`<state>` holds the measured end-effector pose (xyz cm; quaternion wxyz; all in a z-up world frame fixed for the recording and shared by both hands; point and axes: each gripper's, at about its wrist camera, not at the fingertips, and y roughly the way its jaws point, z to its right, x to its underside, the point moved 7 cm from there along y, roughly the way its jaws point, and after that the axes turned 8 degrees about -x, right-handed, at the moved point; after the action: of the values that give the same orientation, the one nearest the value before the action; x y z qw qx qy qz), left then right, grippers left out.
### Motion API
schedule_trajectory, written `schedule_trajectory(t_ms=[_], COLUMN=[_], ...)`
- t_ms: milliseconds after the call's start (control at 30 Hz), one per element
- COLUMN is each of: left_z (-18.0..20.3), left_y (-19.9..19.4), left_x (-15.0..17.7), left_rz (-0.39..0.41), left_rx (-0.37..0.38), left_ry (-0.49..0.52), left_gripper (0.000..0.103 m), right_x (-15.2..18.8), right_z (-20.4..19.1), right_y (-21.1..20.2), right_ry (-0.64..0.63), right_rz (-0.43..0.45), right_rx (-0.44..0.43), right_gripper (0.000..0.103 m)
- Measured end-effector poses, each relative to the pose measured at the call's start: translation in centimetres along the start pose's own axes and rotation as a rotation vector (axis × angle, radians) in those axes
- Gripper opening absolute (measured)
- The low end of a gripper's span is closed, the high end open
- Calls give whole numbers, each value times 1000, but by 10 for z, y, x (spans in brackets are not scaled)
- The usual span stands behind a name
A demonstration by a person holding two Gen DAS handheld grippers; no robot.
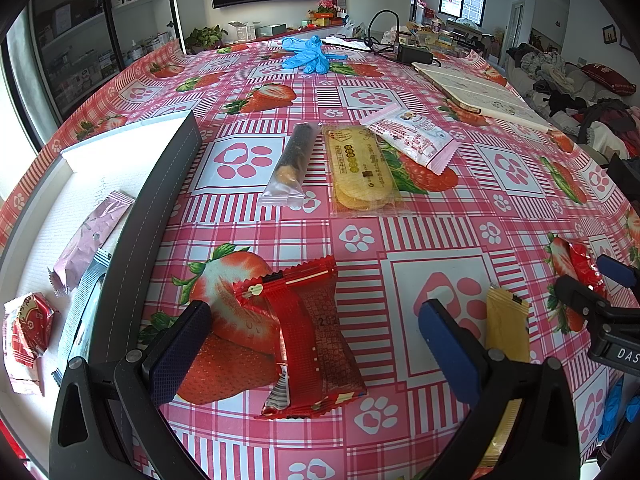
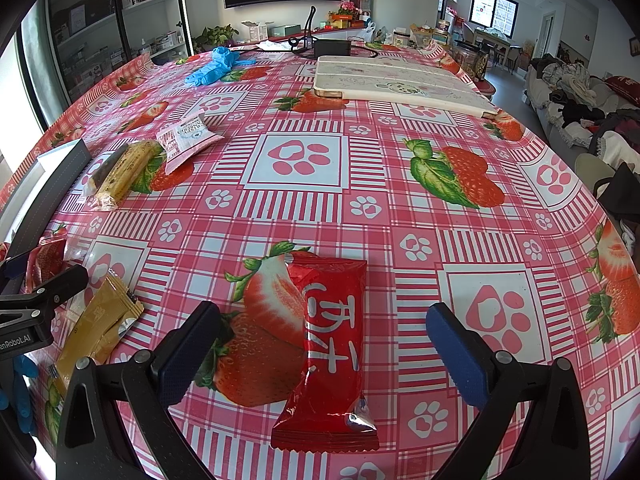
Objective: Organize snacks
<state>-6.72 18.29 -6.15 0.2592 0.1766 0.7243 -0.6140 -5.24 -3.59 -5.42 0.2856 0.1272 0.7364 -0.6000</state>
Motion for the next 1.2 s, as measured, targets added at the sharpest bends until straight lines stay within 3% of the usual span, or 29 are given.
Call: schedule_trajectory(t_ms=[633, 767, 867, 1033, 1200], left_z=[0, 6, 14, 18, 6], left_y=[-2, -10, -30, -37, -23], left_x=[0, 7, 12, 11, 5], left_rz=[-16, -90, -71, -36, -94], left_rx=[4, 51, 115, 22, 47], left_ry=[6, 40, 73, 185, 116], left_gripper=[103, 103, 103, 103, 103], right_x=[0, 0, 1, 9, 22], right_z=[0, 0, 0, -1, 2], right_y=[1, 1, -2, -8, -16], right_ry=[0, -1, -5, -42, -69], right_rz=[0, -2, -7, -28, -42], right_rx=[0, -4, -25, -42, -58], right_gripper=[103, 103, 103, 103, 103])
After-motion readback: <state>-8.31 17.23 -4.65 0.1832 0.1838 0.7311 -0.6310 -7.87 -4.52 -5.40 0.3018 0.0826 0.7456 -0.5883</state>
